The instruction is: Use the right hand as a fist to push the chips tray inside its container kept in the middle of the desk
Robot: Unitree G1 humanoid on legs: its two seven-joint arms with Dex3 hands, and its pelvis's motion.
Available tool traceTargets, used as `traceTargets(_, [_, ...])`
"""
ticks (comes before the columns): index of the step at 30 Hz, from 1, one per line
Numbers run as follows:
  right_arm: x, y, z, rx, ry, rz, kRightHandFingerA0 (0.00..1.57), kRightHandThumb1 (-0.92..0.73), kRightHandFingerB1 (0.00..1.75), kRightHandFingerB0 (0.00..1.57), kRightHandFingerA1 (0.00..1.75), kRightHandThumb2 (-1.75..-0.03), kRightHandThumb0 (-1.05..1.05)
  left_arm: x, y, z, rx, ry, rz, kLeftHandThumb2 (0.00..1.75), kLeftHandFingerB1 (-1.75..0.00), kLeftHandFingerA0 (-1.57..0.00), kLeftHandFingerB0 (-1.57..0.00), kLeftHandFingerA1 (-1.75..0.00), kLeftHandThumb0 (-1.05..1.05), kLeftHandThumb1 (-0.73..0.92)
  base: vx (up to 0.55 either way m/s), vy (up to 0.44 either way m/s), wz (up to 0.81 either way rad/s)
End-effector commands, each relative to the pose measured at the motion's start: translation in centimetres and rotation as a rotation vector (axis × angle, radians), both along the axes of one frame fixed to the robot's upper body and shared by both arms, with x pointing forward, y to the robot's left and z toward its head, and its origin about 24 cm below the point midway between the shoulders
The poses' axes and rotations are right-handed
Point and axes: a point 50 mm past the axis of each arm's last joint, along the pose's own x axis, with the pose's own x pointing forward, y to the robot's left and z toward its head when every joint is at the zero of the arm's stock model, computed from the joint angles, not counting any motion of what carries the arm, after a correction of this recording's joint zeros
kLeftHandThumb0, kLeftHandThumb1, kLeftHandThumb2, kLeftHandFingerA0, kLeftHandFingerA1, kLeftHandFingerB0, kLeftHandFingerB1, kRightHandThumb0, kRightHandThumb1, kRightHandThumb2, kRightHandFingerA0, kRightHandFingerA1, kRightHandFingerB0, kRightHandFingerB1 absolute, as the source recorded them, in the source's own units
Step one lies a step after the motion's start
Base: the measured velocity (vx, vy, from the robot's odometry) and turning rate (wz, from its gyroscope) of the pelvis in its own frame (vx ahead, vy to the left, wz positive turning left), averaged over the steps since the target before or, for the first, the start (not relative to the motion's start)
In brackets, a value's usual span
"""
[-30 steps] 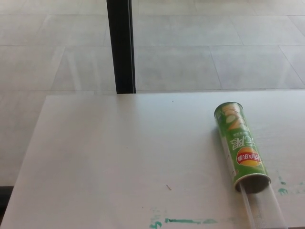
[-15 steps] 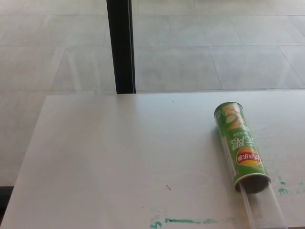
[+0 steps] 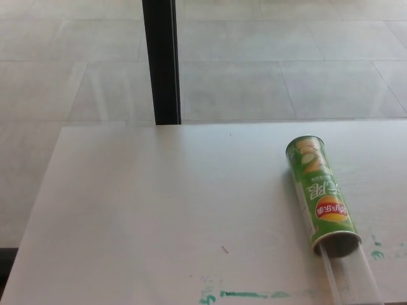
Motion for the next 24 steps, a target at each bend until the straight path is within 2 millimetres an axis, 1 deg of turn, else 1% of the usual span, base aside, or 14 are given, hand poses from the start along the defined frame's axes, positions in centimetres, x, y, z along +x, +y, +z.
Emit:
traceTargets(1, [0.2, 0.4, -0.5, -0.001, -0.047, 0.016, 0.77, -0.92, 0.44, 0.62, 0.67, -0.72, -0.72, 0.3, 0.3, 0.4, 0.015, -0.02, 0.005, 0.98, -1.16, -0.72, -0.55, -1.41, -1.05, 0.64, 0.0, 0.0, 0.0])
traceTargets(2, [0.3, 0.6, -0.6, 0.01, -0.053, 0.022, 0.79, -0.92, 0.45, 0.63, 0.74, -0.71, -0.72, 0.4, 0.3, 0.4, 0.014, -0.021, 0.0, 1.01, -1.18, -0.73, -0.56, -1.42, -1.05, 0.64, 0.0, 0.0, 0.0])
traceTargets(3, [0.3, 0.7, -0.7, 0.007, -0.062, 0.026, 0.8, -0.92, 0.44, 0.61, 0.78, -0.73, -0.74, 0.4, 0.3, 0.4, 0.008, -0.024, 0.007, 1.32, -0.9, -1.18, -0.27, -1.46, -1.05, 0.44, 0.0, 0.0, 0.0])
traceTargets(4, [0.4, 0.8, -0.8, -0.001, -0.063, 0.034, 0.79, -0.92, 0.46, 0.62, 0.87, -0.76, -0.75, 0.2, 0.2, 0.3, 0.01, -0.028, 0.002, 1.3, -0.97, -1.24, -0.42, -1.48, -1.01, 0.41, 0.0, 0.0, 0.0])
traceTargets(5, [0.5, 0.7, -0.9, 0.003, -0.071, 0.035, 0.8, -0.92, 0.46, 0.63, 0.85, -0.74, -0.75, 0.3, 0.2, 0.3, 0.009, -0.03, 0.004, 1.31, -0.97, -1.24, -0.43, -1.48, -0.96, 0.43, 0.0, 0.0, 0.0])
traceTargets(6, [0.5, 0.8, -0.8, -0.011, -0.075, 0.038, 0.79, -0.92, 0.46, 0.61, 0.83, -0.75, -0.76, 0.3, 0.2, 0.3, 0.013, -0.022, 0.001, 1.03, -1.19, -0.69, -0.54, -1.42, -1.05, 0.64, 0.0, 0.0, 0.0])
traceTargets(11, [0.8, 0.1, -0.8, -0.027, -0.076, 0.015, 0.77, -0.92, 0.45, 0.61, 0.61, -0.73, -0.72, 0.1, 0.3, 0.5, 0.013, -0.036, 0.005, 1.03, -1.2, -0.65, -0.52, -1.43, -1.05, 0.63, 0.0, 0.0, 0.0])
traceTargets(12, [0.8, 0.0, -0.9, -0.024, -0.077, 0.008, 0.77, -0.92, 0.44, 0.61, 0.62, -0.73, -0.72, 0.1, 0.3, 0.5, 0.017, -0.03, -0.002, 1.36, -1.01, -1.27, -0.44, -1.53, -1.04, 0.49, 0.0, 0.0, 0.0])
traceTargets(13, [0.8, 0.0, -0.9, -0.025, -0.077, 0.006, 0.77, -0.92, 0.44, 0.61, 0.62, -0.73, -0.72, 0.1, 0.3, 0.5, 0.017, -0.029, -0.003, 1.36, -1.01, -1.27, -0.44, -1.53, -1.04, 0.49, 0.0, 0.0, 0.0])
traceTargets(14, [0.9, -0.1, -0.9, -0.025, -0.072, 0.006, 0.75, -0.92, 0.44, 0.59, 0.55, -0.73, -0.72, 0.0, 0.2, 0.4, 0.013, -0.028, 0.0, 1.34, -0.93, -1.2, -0.29, -1.49, -1.05, 0.46, 0.0, 0.0, 0.0])
traceTargets(15, [1.0, -0.1, -0.9, -0.032, -0.064, 0.01, 0.76, -0.92, 0.44, 0.59, 0.58, -0.74, -0.72, 0.0, 0.2, 0.4, 0.011, -0.029, 0.005, 1.28, -0.95, -1.23, -0.39, -1.46, -0.95, 0.39, 0.0, 0.0, 0.0])
traceTargets(20, [1.3, 0.0, -0.9, -0.047, -0.092, 0.024, 0.76, -0.92, 0.44, 0.6, 0.61, -0.73, -0.72, 0.0, 0.2, 0.3, 0.015, -0.022, 0.008, 1.3, -0.92, -1.22, -0.36, -1.45, -0.94, 0.43, 0.0, 0.0, 0.0])
traceTargets(21, [1.5, 0.0, -0.9, -0.044, -0.094, 0.024, 0.77, -0.92, 0.44, 0.58, 0.71, -0.73, -0.72, -0.1, 0.2, 0.3, 0.018, -0.021, 0.01, 1.03, -1.19, -0.72, -0.5, -1.42, -1.05, 0.64, 0.0, 0.0, 0.0])
traceTargets(24, [2.2, -0.2, -0.8, -0.068, -0.097, 0.021, 0.73, -0.92, 0.43, 0.57, 0.59, -0.74, -0.72, -0.2, 0.1, 0.2, 0.01, -0.022, 0.022, 1.01, -1.18, -0.7, -0.51, -1.41, -1.05, 0.64, 0.0, 0.0, 0.0])
